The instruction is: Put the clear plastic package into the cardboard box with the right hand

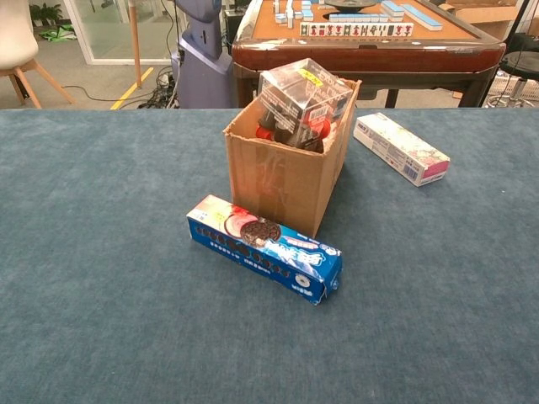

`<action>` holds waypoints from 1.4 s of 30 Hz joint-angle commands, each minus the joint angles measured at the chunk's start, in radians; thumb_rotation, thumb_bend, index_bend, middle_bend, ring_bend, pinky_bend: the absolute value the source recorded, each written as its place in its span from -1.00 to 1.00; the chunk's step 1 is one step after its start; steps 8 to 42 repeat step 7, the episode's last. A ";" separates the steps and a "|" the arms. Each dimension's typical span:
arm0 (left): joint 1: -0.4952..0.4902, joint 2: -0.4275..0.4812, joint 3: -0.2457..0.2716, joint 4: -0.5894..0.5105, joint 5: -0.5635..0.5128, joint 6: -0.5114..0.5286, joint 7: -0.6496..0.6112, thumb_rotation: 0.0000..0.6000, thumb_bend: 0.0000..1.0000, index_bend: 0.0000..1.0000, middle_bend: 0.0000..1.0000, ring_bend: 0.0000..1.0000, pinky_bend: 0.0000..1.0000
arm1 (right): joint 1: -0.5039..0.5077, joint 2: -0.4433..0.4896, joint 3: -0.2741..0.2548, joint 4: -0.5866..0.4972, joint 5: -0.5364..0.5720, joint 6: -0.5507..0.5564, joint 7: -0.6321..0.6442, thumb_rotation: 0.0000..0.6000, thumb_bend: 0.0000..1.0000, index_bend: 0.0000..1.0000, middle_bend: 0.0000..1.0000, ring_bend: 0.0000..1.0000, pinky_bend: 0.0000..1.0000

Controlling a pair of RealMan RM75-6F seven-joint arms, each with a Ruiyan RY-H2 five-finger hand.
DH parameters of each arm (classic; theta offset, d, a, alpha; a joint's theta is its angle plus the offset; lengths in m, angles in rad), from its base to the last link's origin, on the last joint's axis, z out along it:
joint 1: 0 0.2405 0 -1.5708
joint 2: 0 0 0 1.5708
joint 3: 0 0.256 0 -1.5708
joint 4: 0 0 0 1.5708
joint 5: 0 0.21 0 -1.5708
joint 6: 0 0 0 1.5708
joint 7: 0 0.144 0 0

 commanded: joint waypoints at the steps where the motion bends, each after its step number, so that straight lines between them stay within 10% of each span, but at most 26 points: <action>1: -0.005 0.001 0.002 -0.006 -0.007 -0.014 0.013 1.00 -0.23 -0.58 -0.10 -0.31 -0.03 | -0.048 -0.012 0.011 0.100 -0.058 0.012 0.139 1.00 -1.00 -0.65 -0.86 -1.00 -0.72; 42: -0.017 -0.012 0.012 -0.004 -0.014 -0.052 0.035 1.00 -0.23 -0.58 -0.10 -0.31 -0.03 | -0.053 0.002 0.044 0.139 -0.085 -0.011 0.229 1.00 -1.00 -0.59 -0.83 -1.00 -0.73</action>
